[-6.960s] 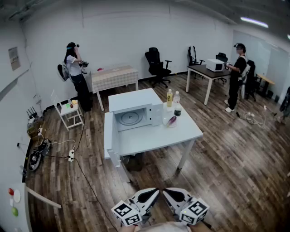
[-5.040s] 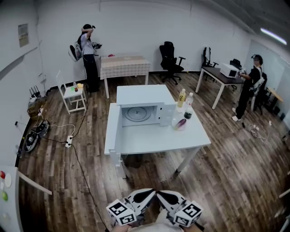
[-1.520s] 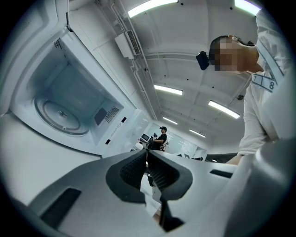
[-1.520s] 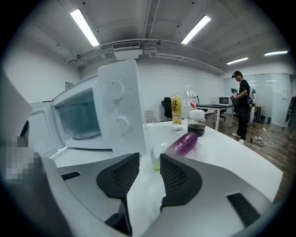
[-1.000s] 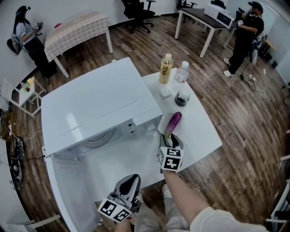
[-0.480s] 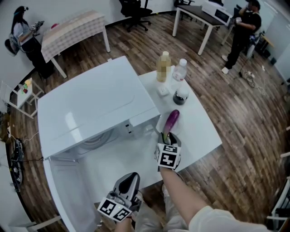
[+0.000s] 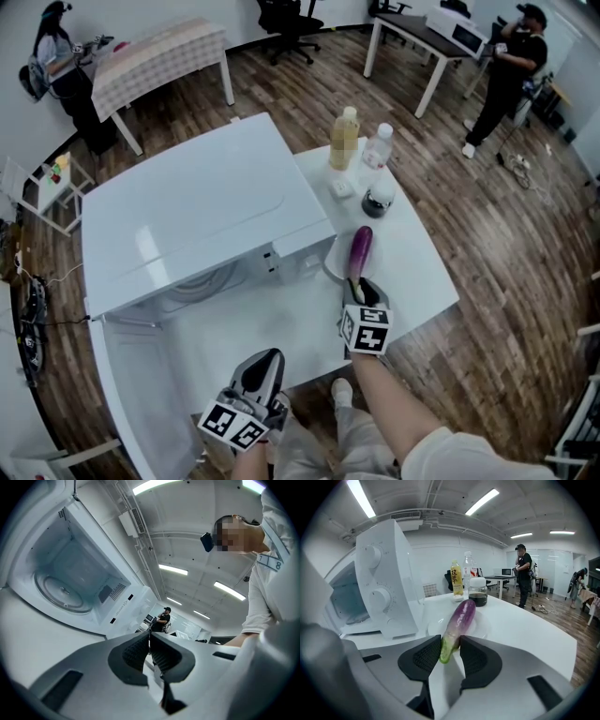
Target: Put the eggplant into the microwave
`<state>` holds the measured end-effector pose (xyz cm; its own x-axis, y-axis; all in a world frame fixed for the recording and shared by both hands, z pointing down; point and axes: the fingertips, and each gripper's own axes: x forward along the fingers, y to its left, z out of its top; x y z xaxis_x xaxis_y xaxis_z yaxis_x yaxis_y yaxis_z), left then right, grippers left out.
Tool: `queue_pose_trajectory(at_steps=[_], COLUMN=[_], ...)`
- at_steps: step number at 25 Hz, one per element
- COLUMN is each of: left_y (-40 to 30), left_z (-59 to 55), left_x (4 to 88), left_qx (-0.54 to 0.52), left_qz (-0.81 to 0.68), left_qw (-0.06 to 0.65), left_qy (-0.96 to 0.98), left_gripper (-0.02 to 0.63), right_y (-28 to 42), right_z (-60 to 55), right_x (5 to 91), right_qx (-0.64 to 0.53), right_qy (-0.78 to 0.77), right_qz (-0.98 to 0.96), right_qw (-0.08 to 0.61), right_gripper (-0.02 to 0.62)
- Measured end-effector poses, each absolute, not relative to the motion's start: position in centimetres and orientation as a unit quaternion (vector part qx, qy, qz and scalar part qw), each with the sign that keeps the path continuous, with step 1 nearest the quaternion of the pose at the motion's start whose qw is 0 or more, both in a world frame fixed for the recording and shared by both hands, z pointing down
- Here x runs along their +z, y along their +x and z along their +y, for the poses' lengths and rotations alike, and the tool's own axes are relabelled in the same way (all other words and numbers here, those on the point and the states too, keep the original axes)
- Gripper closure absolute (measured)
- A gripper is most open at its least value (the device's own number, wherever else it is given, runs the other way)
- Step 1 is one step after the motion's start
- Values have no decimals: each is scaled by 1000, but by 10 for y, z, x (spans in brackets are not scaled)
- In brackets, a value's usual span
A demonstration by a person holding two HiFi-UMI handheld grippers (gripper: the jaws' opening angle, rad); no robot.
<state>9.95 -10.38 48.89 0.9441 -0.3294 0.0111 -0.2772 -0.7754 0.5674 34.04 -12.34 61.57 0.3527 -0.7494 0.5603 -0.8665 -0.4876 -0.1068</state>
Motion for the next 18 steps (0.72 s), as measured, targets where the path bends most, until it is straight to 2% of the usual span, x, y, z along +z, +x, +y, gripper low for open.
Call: queue_pose_trajectory(at_steps=[18], left_y=[90], left_z=[-102], left_x=[489], left_qx=[-52], left_qz=[-176], left_qw=[292], left_qy=[939], left_gripper=[604], right_y=[301], right_z=[-88], right_x=[579], right_qx=[226], right_qy=[767], right_qz=[-591], right_qw=[106], right_gripper=[450])
